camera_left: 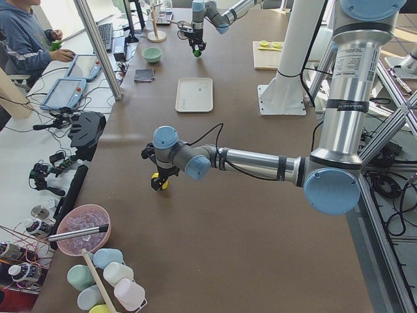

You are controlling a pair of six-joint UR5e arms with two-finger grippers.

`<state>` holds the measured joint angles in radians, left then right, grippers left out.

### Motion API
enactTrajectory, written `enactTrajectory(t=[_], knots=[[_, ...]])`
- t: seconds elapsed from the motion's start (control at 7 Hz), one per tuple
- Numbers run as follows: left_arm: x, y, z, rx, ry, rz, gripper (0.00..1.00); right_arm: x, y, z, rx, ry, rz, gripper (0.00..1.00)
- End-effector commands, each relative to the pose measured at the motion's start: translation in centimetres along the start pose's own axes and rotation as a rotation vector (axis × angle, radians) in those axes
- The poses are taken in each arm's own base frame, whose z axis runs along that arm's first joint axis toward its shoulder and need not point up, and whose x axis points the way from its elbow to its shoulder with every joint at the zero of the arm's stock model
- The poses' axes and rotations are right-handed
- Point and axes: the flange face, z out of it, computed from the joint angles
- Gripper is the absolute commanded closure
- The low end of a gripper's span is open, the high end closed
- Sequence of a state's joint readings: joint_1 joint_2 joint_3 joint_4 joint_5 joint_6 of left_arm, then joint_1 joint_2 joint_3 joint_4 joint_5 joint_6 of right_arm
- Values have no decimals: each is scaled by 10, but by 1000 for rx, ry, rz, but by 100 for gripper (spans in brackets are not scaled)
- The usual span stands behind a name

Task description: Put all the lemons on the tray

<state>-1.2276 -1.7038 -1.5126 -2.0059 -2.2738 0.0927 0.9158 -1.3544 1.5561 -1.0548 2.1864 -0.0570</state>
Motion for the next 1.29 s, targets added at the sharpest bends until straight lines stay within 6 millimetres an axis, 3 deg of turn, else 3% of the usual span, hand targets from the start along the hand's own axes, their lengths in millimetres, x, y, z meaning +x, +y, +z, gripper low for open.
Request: enactTrajectory(t=[0.0,0.14,0.29,0.57,1.0,1.14], knots=[[-1,-40,19,-7,-13,30,5,-10,-44,-32,54,-47,76,100],[0,-66,28,-10,-42,73,6,-23,-73,-43,83,-57,135,100],[6,-81,45,-31,-36,114,8,-63,-103,-31,84,-105,244,100],[9,-77,67,-32,-26,141,8,-131,-148,-5,84,-122,425,100],[2,-68,86,-50,-19,139,11,-182,-183,12,34,-102,590,100],[5,-76,87,-50,-14,137,36,-193,-190,16,40,-86,584,100]])
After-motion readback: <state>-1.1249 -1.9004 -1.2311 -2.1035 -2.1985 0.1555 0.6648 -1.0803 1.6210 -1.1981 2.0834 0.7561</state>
